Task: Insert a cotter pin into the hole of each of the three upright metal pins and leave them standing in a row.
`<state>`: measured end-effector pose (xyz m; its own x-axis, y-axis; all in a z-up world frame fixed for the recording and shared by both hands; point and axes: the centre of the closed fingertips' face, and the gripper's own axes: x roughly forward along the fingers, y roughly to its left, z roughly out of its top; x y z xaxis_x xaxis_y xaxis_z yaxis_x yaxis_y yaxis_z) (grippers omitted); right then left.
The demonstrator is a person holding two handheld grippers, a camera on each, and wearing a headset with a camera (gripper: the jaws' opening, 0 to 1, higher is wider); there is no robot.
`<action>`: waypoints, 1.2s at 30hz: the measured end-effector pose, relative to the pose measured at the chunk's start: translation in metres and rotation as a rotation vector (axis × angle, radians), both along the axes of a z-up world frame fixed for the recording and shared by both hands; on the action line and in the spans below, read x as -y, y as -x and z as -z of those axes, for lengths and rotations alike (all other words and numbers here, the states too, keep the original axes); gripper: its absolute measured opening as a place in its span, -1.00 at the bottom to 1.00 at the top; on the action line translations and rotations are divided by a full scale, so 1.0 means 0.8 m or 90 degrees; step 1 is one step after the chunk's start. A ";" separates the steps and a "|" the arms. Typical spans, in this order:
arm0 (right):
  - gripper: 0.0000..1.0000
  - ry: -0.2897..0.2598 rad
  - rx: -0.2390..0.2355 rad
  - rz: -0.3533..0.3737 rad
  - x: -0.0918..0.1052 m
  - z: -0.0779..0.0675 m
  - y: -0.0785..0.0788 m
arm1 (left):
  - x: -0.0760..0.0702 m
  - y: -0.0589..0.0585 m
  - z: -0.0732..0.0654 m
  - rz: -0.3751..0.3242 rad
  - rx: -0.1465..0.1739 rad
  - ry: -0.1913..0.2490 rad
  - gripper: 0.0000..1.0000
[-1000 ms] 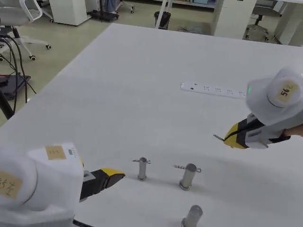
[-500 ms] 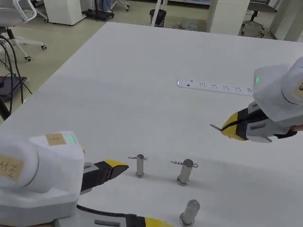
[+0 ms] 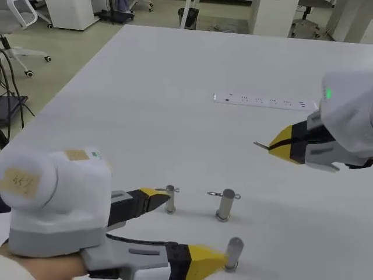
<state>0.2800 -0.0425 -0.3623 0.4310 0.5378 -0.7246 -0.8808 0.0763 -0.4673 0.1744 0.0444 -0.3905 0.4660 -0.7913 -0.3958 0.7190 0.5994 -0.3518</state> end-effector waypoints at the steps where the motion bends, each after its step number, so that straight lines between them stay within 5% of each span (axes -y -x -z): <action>1: -1.00 -0.002 0.006 -0.003 -0.001 -0.002 0.003 | 0.001 -0.001 -0.001 0.000 -0.002 0.003 0.49; 21: -1.00 -0.031 0.101 -0.026 -0.027 -0.018 0.054 | 0.031 -0.022 -0.028 0.018 0.007 0.051 0.18; 28: -1.00 -0.009 0.090 -0.029 -0.032 0.004 0.071 | 0.036 -0.027 -0.037 0.020 0.012 0.054 -0.02; 36: -1.00 -0.026 0.072 -0.020 -0.045 0.018 0.092 | 0.045 -0.027 -0.036 0.040 0.013 0.051 -0.34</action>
